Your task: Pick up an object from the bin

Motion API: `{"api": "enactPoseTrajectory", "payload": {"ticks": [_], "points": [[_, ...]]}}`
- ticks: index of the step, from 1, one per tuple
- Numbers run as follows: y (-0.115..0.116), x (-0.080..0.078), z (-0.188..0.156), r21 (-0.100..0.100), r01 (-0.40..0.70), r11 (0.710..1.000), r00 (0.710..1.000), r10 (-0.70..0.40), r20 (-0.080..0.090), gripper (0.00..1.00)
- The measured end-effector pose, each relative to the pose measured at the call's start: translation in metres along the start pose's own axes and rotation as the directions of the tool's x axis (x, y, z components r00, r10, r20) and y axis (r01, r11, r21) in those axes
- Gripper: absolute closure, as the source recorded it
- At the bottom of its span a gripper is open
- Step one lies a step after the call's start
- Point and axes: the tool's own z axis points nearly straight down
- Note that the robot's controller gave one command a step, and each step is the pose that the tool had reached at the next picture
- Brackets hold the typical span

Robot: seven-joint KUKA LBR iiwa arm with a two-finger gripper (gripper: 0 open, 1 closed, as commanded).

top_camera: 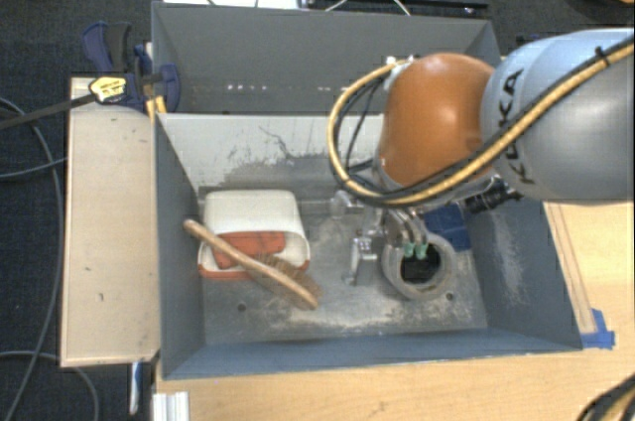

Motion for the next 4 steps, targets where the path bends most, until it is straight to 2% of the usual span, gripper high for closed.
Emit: {"api": "enactPoseTrajectory", "payload": {"ticks": [1, 2, 3, 4], "points": [[-0.001, -0.002, -0.005, -0.001, -0.005, 1.000, 1.000, 0.005, 0.008, 0.00], [0.092, 0.026, 0.110, -0.003, -0.034, 0.999, 0.999, 0.034, 0.002, 0.00], [0.073, 0.010, 0.051, -0.002, 0.009, 1.000, 1.000, -0.009, 0.010, 0.00], [0.092, 0.025, 0.109, -0.005, -0.035, 0.999, 0.999, 0.035, 0.005, 0.00]]}}
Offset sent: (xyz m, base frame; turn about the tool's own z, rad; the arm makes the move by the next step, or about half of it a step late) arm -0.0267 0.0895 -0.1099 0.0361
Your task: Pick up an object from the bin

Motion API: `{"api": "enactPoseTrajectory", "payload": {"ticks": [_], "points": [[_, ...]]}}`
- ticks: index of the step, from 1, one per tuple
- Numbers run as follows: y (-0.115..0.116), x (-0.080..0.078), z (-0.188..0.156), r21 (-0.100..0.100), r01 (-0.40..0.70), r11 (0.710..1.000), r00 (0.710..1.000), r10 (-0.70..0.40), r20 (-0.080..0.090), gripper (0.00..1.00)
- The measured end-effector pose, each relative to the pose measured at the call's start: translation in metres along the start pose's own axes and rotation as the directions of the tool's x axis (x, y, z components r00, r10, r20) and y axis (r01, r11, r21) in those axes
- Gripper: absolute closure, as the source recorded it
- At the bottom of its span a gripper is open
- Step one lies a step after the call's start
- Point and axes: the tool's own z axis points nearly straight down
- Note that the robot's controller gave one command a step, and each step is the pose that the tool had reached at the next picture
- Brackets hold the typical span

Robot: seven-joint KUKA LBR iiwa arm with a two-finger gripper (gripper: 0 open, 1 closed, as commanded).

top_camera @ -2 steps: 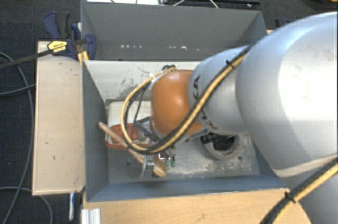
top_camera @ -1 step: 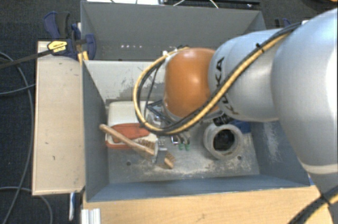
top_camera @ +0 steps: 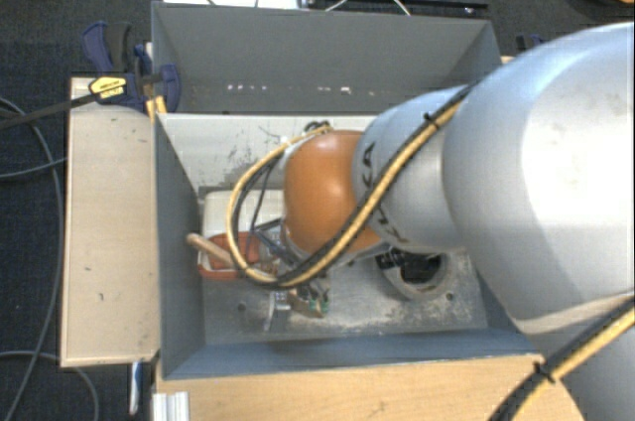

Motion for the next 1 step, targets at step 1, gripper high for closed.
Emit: {"api": "enactPoseTrajectory", "payload": {"ticks": [1], "points": [[-0.0091, -0.0022, 0.0002, 0.000, -0.153, 0.988, 0.988, 0.153, 0.004, 0.00]]}}
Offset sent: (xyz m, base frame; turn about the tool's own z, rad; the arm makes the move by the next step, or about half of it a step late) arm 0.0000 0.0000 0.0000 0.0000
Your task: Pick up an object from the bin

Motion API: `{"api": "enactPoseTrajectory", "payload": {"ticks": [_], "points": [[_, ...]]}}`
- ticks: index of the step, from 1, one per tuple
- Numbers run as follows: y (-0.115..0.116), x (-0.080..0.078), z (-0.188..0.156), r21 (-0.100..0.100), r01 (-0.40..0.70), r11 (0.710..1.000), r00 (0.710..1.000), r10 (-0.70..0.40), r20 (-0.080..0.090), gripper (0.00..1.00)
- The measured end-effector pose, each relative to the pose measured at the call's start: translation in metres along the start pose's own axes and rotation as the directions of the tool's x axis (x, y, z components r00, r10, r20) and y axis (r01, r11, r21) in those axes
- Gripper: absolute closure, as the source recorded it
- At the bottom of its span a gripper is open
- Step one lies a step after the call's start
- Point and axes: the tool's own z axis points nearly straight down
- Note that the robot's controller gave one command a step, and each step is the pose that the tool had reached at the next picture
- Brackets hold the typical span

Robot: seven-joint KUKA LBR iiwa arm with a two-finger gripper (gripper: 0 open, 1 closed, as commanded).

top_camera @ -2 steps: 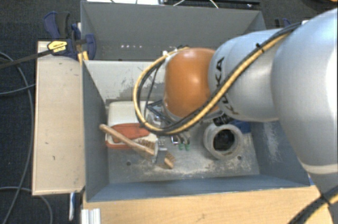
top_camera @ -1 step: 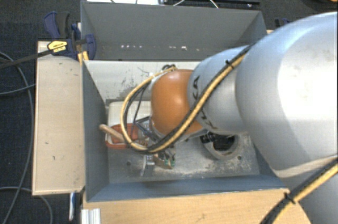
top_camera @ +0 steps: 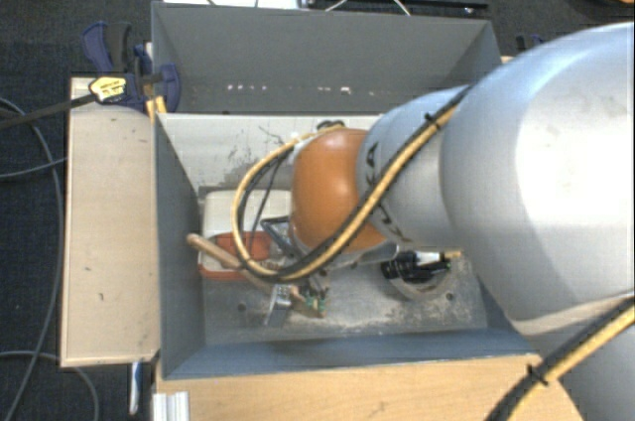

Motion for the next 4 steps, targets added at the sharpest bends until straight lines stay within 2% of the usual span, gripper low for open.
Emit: {"api": "enactPoseTrajectory", "payload": {"ticks": [1, 4], "points": [[0.008, -0.003, -0.005, -0.003, 0.145, 0.989, 0.989, -0.145, 0.015, 1.00], [0.007, -0.001, -0.017, -0.001, 0.144, 0.990, 0.990, -0.144, 0.010, 1.00]]}}
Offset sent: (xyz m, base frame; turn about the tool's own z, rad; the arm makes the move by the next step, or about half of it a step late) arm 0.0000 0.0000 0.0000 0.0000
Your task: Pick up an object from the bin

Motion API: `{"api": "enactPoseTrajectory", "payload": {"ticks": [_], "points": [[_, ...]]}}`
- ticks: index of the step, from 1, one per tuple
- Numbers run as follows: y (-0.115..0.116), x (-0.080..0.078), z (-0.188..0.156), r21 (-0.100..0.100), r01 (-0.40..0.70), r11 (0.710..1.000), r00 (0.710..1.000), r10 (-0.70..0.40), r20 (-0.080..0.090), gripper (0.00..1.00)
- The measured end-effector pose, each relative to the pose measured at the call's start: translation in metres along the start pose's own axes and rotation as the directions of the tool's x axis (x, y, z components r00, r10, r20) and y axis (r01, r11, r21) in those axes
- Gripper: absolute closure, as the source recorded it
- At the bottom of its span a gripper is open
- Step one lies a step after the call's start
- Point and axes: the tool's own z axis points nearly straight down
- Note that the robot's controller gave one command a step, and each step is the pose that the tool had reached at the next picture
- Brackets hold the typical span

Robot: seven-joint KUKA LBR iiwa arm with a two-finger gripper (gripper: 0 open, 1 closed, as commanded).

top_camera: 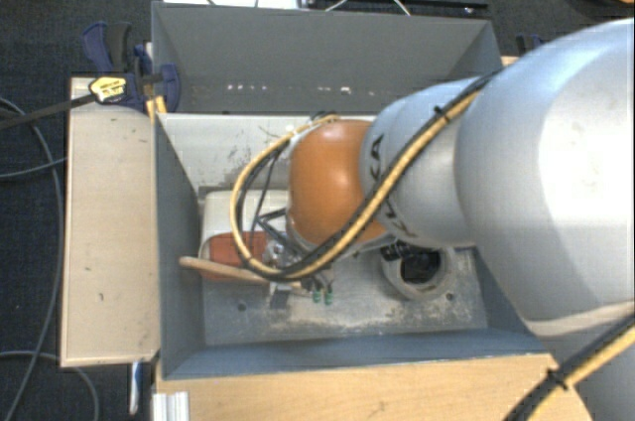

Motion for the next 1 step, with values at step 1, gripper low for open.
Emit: {"api": "enactPoseTrajectory", "payload": {"ticks": [1], "points": [[0.0008, -0.0001, -0.0113, -0.002, 0.000, 1.000, 1.000, 0.000, 0.001, 1.00]]}}
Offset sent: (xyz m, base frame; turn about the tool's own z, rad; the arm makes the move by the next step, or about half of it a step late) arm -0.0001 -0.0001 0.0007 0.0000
